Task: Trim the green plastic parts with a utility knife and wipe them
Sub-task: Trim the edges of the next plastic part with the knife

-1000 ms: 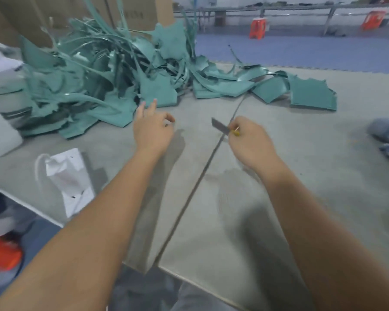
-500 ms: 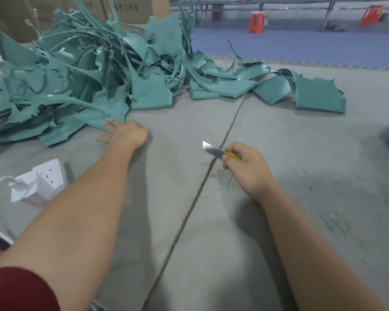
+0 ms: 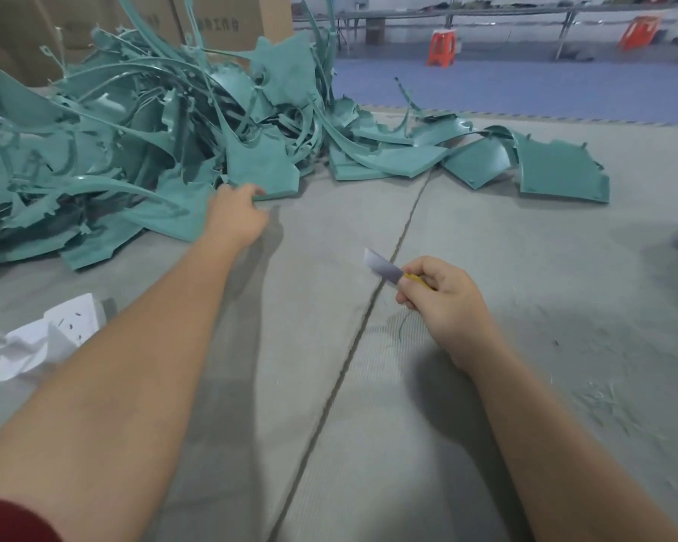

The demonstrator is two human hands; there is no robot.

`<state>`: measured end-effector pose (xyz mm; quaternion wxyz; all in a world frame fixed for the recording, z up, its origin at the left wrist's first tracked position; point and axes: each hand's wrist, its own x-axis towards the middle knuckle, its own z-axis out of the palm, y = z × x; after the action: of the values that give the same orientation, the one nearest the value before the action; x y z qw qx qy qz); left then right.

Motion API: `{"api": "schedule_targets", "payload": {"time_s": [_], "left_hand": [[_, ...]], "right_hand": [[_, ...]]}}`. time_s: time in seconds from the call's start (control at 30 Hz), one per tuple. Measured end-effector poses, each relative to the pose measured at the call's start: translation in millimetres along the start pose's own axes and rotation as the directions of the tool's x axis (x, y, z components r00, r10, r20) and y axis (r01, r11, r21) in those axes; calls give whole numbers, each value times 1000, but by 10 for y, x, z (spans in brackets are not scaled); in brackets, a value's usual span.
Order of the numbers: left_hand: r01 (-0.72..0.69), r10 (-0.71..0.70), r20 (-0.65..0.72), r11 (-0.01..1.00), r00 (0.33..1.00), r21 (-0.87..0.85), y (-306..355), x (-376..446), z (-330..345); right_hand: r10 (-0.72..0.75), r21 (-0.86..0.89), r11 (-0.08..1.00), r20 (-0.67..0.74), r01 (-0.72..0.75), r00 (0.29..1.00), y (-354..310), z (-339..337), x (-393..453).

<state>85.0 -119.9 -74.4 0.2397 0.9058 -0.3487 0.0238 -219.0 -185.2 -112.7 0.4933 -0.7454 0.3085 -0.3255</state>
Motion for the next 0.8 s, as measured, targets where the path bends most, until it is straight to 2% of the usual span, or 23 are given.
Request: {"api": "schedule_targets", "payload": {"time_s": [0.07,0.13,0.27,0.33,0.4,0.5,0.57,0.7,0.8], "left_hand": [[121,-111,55,966,992,-231,125,147,111],[260,-243,93,885,965,-385,187,309,214],[426,-451,65,775,890,-467,190,610,305],[440,-475,66,742,877,-506,198,703,338],[435,-494,9,757,870,-489,211,703,376],[379,-491,-97,769,866,-515,280,620,448],[298,-448,-104,732,888,-612,436,533,492],[153,-302,-39,585,952,-797,979,177,588],[141,-154,76,470,985,-872,1405,-273,680]], "right_hand": [[-16,-27,999,3,17,1000,-2,-7,1],[-10,-20,1000,2,10,1000,-7,-24,2],[27,1,1000,16,-27,999,-20,-47,2],[38,16,999,28,-39,999,-24,-48,6],[45,33,998,26,-46,999,-28,-48,19],[42,42,998,14,-42,999,-31,-48,33],[32,43,999,-7,-32,999,-24,-53,31],[33,172,985,-143,-8,989,-50,-55,51],[72,285,959,-230,-4,970,-102,-77,45]]}}
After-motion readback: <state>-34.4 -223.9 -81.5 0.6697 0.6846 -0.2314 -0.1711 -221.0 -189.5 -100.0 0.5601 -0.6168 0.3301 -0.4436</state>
